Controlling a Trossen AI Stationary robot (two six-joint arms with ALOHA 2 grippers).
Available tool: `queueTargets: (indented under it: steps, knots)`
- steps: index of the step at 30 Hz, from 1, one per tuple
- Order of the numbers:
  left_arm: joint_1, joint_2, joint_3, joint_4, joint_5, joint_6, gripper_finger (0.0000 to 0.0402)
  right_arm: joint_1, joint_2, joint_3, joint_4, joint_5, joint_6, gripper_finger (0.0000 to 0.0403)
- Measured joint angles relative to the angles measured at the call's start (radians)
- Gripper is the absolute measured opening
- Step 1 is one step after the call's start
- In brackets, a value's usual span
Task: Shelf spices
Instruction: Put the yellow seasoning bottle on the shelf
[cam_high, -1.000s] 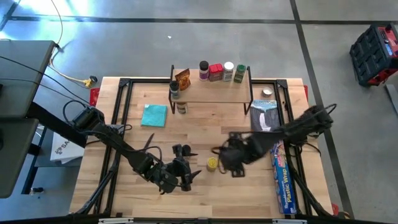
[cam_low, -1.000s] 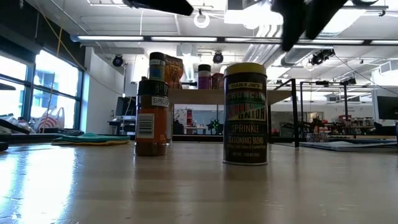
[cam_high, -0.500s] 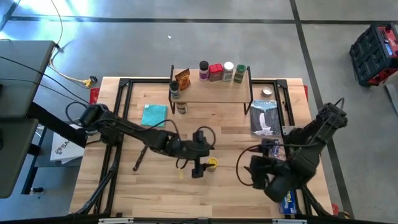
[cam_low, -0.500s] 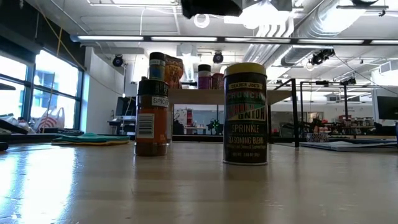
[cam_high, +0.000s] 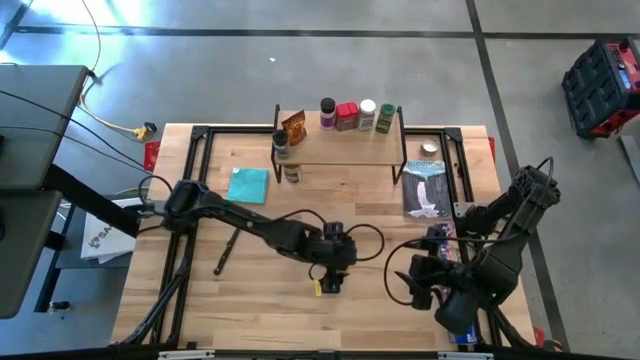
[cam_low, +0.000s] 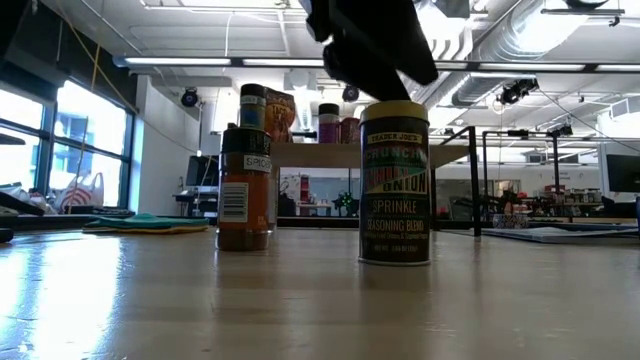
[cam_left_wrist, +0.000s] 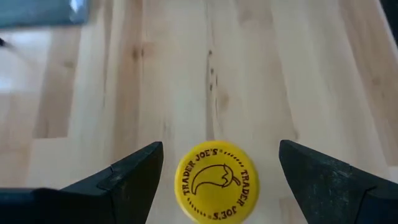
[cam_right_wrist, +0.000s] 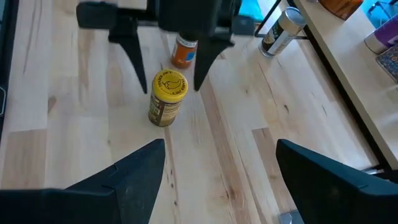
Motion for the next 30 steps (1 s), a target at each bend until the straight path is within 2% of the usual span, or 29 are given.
queueTargets:
  steps: [19,25,30]
  knots:
    - [0.02,0.026,-0.007,-0.065,0.045,-0.046,0.031,0.0,0.0,0.0,-0.001,0.005,0.0,0.0303]
    - [0.02,0.026,-0.007,-0.065,0.044,-0.05,0.0275,0.0,0.001,0.0,-0.001,0.006,0.0,0.0303]
    - [0.023,0.026,-0.007,-0.064,0.059,-0.045,0.0226,0.0,0.001,0.0,-0.001,0.006,0.0,0.0303]
